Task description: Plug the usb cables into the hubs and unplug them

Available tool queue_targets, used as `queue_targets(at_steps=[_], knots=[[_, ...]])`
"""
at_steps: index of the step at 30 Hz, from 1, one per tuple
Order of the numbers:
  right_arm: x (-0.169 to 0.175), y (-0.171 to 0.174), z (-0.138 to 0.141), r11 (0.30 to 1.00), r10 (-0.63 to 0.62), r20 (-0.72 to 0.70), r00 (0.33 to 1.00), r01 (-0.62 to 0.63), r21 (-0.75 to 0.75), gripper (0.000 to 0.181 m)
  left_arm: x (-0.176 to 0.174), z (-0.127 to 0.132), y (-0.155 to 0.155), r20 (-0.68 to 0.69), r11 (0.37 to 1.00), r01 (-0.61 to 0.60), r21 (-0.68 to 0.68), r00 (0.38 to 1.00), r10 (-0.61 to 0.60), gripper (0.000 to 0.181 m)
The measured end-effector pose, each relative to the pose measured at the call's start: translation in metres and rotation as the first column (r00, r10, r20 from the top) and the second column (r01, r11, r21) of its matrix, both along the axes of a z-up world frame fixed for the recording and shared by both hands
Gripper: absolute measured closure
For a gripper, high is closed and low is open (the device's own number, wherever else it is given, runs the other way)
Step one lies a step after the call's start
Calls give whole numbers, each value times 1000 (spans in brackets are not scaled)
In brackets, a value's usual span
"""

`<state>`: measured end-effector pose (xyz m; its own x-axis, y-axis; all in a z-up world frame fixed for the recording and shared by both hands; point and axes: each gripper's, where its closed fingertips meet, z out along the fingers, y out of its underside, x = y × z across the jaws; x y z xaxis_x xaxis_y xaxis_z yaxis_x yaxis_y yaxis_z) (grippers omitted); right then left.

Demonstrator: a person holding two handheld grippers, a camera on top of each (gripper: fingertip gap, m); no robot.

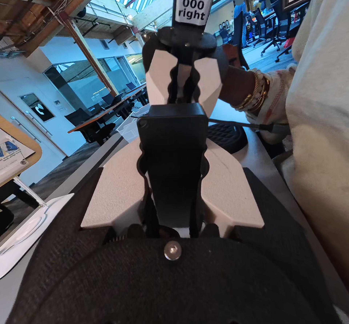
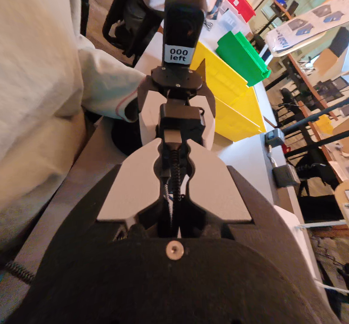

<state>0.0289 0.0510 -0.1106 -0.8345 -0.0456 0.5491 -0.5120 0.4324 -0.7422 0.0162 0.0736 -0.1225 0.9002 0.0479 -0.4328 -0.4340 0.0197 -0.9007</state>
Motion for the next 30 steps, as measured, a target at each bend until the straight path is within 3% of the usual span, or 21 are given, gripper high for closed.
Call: queue_targets(at_steps=[8,16,23,30], knots=[[-4,-2,-3,991,-134,22,991,135,-15,165,-6,0,-4,16,1000,-22,21,1000,21,127],[7,6,-7,994,86,14,996,-87,64,165,5,-5,3,-50,1000,21,-2,999,-21,127],[1,4,-4,998,-61,-14,998,61,21,165,-3,-2,-1,-2,1000,1,28,1000,-1,127],[5,11,-5,999,38,-24,999,-37,32,165,2,-4,4,-32,1000,5,23,999,-4,127]])
